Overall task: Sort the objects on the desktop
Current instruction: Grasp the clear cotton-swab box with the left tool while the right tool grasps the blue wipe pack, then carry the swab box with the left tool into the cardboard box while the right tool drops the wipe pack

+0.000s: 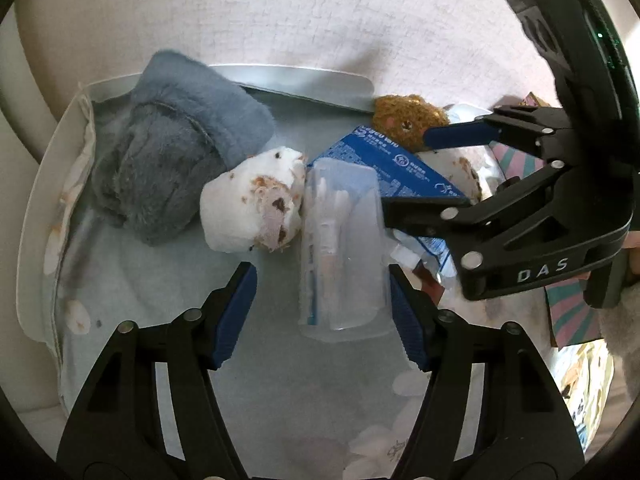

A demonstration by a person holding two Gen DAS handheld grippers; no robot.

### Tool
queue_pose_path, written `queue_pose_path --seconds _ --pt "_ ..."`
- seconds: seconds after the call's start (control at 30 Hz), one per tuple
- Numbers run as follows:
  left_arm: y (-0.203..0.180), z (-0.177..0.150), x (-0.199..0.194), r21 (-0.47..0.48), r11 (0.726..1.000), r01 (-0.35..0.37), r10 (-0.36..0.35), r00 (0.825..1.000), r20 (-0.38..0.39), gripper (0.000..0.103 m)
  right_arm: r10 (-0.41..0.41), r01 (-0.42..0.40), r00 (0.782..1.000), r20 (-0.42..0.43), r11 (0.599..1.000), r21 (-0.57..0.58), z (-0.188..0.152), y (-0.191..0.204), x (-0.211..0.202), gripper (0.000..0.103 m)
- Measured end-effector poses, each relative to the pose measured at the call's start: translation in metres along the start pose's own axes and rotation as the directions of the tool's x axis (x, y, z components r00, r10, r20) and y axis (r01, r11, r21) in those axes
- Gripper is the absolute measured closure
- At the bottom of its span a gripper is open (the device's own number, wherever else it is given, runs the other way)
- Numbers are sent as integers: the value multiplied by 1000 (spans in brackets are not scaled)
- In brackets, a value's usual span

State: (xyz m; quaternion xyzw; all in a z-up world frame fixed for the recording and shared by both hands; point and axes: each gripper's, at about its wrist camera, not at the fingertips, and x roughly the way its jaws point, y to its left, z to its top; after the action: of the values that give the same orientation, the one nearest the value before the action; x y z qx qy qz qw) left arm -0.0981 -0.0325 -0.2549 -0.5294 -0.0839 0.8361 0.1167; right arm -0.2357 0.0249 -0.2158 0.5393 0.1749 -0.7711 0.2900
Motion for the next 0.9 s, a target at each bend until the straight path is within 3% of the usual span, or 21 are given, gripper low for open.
queue_pose_path --seconds 0.13,0.2,0.27,0.3,0.9 --pt "1 -1 0 -5 1000 20 -20 1000 10 44 -20 20 999 -29 1000 7 -5 0 12 19" --pt "2 0 0 -19 999 44 -44 999 16 49 -4 5 1000 -29 1000 27 -6 -3 12 25" --pt "3 1 -1 -31 997 72 -71 997 26 58 -1 2 999 -42 1000 24 -7 -2 14 42" --pt "3 1 -2 -32 996 84 -83 996 30 62 22 -20 999 -50 999 32 -8 -3 16 46" --pt "8 1 -36 -38 996 76 -75 996 47 70 15 -13 1000 -17 997 80 -30 12 -17 49"
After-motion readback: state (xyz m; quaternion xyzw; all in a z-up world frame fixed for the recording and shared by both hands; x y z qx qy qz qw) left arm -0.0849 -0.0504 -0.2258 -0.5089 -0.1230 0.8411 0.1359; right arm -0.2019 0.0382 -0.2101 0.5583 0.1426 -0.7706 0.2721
